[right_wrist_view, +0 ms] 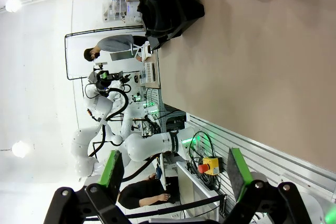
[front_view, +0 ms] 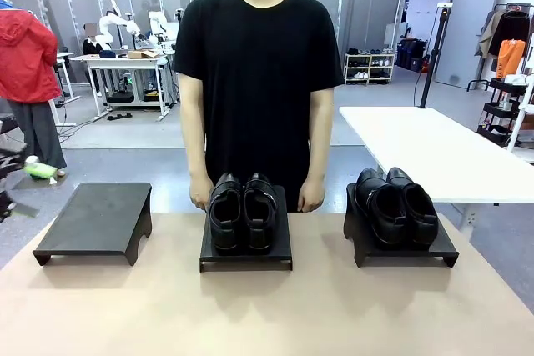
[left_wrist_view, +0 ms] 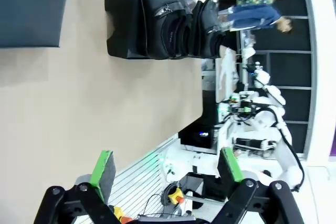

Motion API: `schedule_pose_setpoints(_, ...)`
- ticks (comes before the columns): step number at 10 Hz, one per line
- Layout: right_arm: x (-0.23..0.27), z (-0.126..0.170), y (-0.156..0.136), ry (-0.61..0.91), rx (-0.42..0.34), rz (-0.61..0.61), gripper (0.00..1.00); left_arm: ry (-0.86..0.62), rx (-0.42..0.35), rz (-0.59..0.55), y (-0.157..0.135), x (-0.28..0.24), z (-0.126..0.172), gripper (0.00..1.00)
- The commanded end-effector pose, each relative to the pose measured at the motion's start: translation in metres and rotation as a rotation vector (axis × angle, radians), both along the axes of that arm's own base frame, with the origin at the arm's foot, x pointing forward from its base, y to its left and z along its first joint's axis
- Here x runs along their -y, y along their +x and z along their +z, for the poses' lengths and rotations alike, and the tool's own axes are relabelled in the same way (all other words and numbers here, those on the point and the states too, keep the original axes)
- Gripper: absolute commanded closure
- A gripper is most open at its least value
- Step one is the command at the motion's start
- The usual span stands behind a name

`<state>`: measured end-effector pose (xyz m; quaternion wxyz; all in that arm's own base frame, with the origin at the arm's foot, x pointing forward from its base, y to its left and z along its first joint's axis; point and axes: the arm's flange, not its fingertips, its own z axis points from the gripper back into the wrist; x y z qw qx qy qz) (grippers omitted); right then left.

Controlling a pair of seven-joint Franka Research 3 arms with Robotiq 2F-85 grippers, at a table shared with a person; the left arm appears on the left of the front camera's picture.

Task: Place the shoes on the stand as instructed by the person.
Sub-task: Pick up another pair of Shoes and place it on the Shoes Stand indicated by the person.

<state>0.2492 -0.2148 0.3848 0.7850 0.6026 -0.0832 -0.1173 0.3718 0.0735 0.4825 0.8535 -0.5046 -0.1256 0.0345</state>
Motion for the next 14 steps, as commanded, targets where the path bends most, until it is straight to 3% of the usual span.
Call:
schedule_pose_setpoints(1,0.001,0.002,-0.004,-0.002,0.01,0.01,0.0,-0.114,0.037,-0.034,-0.021,-0.038,-0.039,0.0)
schedule_pose_setpoints(3,0.001,0.002,-0.004,-0.002,0.01,0.01,0.0,-0.156,0.079,-0.008,-0.051,-0.062,-0.075,0.0)
schedule_pose_setpoints(6,0.001,0.002,-0.004,-0.002,0.01,0.01,0.0,-0.184,0.106,0.037,-0.07,-0.071,-0.102,0.0)
schedule_pose_setpoints(7,0.001,0.002,-0.004,-0.002,0.01,0.01,0.0,-0.192,0.146,0.072,-0.067,-0.068,-0.104,0.0)
schedule_pose_setpoints(8,0.001,0.002,-0.004,-0.002,0.01,0.01,0.0,-0.166,0.085,0.039,-0.068,-0.081,-0.097,0.0)
schedule_pose_setpoints(14,0.001,0.002,-0.004,-0.002,0.01,0.01,0.0,-0.166,0.085,0.039,-0.068,-0.081,-0.097,0.0)
